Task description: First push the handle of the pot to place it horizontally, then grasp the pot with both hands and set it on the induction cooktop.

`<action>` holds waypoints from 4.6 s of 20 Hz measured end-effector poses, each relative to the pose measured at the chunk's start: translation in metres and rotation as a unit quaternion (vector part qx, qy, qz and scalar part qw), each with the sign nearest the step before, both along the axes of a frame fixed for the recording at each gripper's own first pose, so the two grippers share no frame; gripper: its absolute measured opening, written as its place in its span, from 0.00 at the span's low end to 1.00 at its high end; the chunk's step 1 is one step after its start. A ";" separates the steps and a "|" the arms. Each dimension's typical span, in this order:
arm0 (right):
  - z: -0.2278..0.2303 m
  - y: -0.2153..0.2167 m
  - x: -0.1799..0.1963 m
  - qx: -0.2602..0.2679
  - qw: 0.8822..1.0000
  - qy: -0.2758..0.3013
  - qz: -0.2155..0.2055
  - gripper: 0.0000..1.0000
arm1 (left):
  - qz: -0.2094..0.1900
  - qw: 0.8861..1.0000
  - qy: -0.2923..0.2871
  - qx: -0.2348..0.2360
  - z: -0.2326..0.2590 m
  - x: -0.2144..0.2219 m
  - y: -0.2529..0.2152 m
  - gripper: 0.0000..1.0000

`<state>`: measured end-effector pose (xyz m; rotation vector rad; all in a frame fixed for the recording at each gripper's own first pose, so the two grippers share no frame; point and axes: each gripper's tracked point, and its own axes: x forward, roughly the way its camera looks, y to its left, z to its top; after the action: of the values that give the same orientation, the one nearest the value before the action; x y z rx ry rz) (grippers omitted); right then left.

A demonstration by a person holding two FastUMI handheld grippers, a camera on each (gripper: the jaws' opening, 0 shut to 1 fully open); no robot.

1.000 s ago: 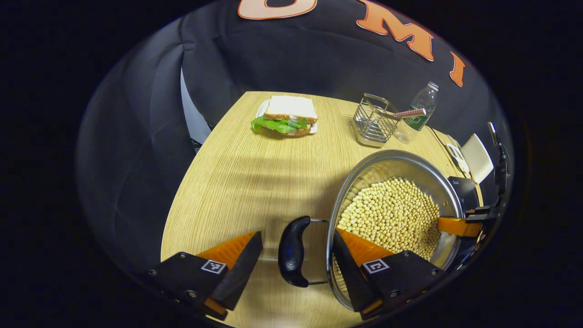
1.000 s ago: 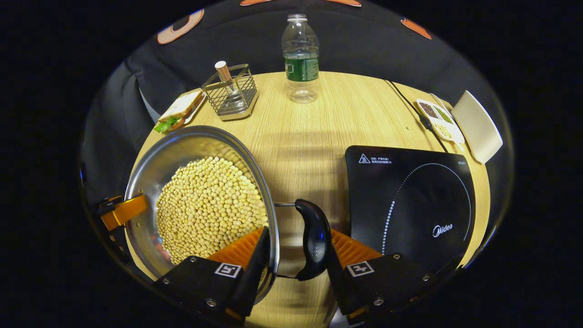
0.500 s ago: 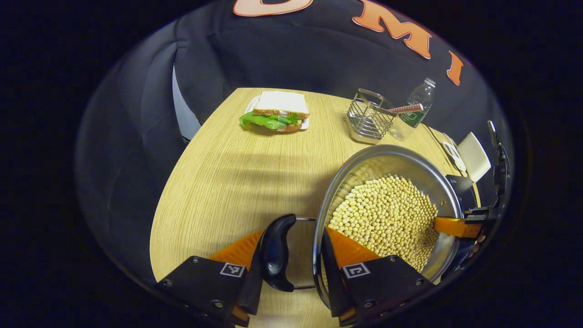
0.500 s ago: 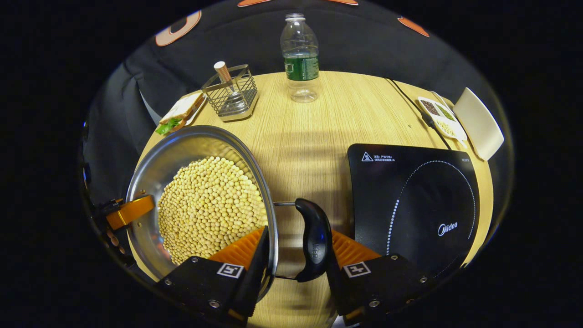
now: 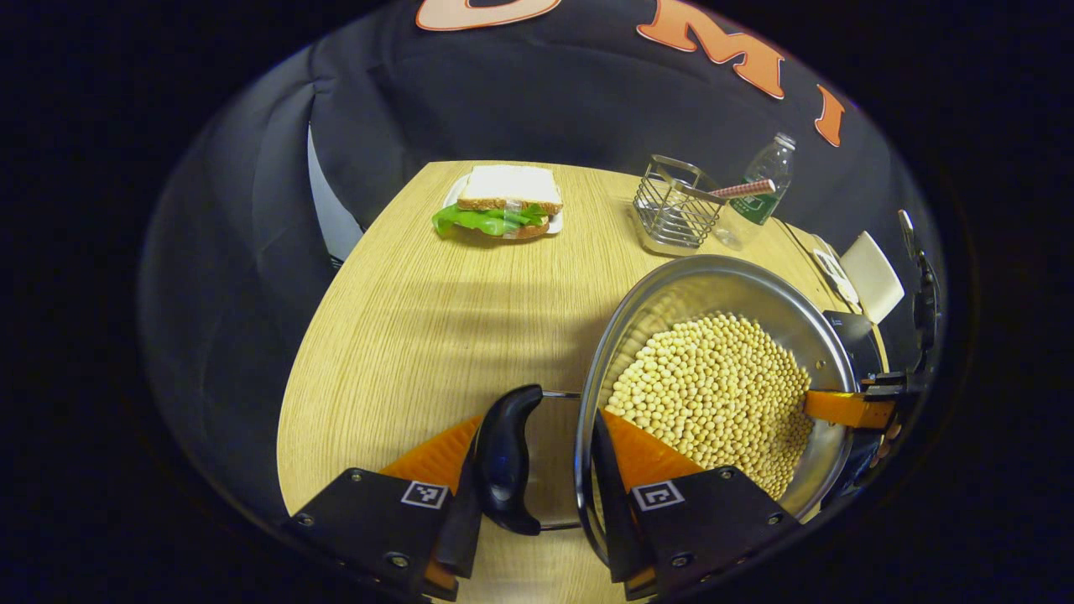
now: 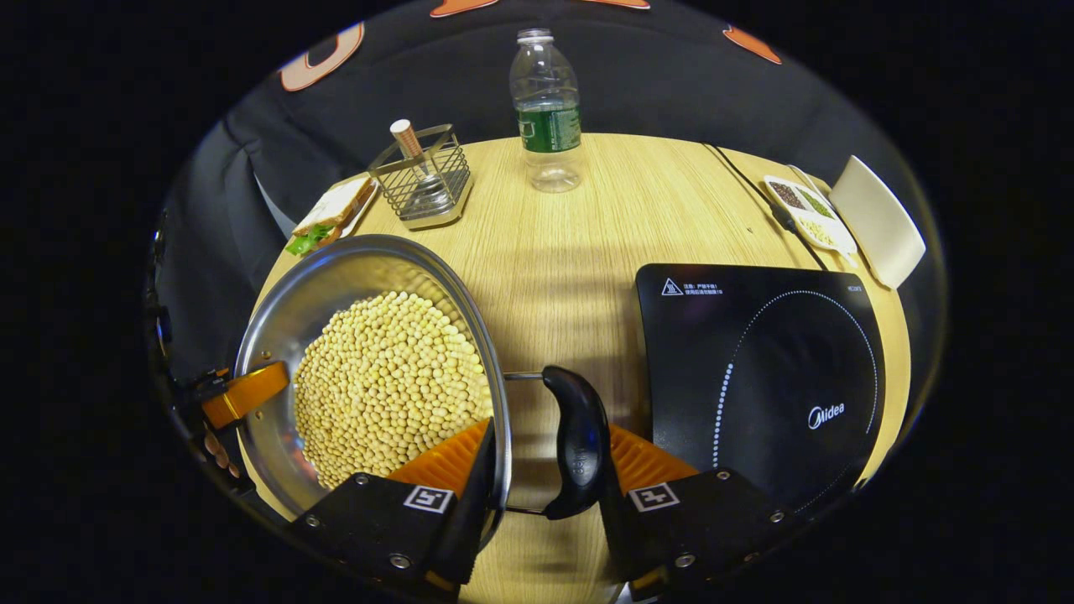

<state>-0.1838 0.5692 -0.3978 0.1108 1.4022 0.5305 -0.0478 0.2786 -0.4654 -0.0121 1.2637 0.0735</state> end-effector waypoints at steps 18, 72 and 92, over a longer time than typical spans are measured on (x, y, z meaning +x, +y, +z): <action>0.009 -0.017 0.007 0.028 0.998 -0.031 -0.045 0.54 | -0.046 0.996 -0.063 0.044 0.027 0.027 -0.005 0.60; 0.083 -0.112 0.028 -0.002 0.991 -0.076 -0.114 0.54 | -0.097 0.994 -0.049 0.011 0.019 0.078 -0.027 0.61; 0.082 -0.110 0.023 -0.001 0.992 -0.060 -0.114 0.54 | -0.103 0.994 -0.020 0.014 0.020 0.092 -0.053 0.63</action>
<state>-0.1608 0.4593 -0.3156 0.2301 1.2548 0.3403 0.0439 0.2255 -0.4455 0.1409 1.2176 -0.0867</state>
